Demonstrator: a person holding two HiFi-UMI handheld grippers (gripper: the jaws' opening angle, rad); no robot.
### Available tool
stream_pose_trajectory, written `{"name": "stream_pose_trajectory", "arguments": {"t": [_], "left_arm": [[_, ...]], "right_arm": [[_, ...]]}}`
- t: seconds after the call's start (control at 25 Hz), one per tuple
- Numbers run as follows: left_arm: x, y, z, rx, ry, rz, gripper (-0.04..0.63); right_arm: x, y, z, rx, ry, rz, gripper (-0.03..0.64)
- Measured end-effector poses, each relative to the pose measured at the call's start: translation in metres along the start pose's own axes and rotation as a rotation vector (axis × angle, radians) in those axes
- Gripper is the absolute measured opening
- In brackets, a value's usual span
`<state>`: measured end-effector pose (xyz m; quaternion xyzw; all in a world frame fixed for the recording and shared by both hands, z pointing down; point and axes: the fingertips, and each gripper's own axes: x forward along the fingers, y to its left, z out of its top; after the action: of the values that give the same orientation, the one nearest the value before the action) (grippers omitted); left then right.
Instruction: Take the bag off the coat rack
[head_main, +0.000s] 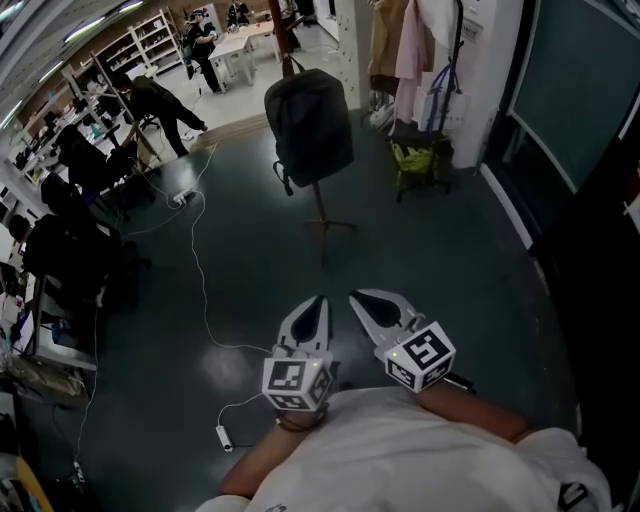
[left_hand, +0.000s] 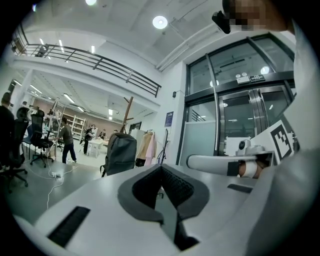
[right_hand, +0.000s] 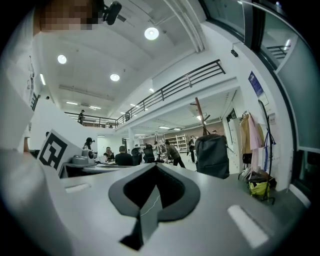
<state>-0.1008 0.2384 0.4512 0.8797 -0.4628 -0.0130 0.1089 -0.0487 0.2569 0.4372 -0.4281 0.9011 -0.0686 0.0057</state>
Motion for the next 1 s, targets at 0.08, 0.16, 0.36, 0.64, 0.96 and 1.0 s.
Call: {"name": "stream_pose_trajectory", "arguments": {"t": [0.08,0.16,0.36,0.64,0.96,1.0], "left_arm": [[0.0,0.013,0.006,0.006,-0.001,-0.004,0.006],[-0.001,0.023,0.009,0.002,-0.001,-0.014,0.006],[0.006,0.043,0.006,-0.015,0.006,-0.026,0.006],[0.016,0.059,0.009,-0.029,0.003,-0.017,0.006],[0.045,0.072,0.013,-0.021,-0.009,0.007,0.006],[0.05,0.074,0.015,-0.018,-0.011,0.01,0.006]], "right_arm": [[0.015,0.002,0.002,0.01,0.0,-0.009,0.003],[0.027,0.006,0.005,0.0,-0.007,-0.016,0.003],[0.046,0.008,-0.001,-0.001,0.004,-0.02,0.003],[0.061,0.002,-0.003,0.021,-0.001,-0.017,0.003],[0.085,-0.024,0.005,0.019,-0.027,0.017,0.003],[0.089,-0.028,0.006,0.021,-0.031,0.02,0.003]]}}
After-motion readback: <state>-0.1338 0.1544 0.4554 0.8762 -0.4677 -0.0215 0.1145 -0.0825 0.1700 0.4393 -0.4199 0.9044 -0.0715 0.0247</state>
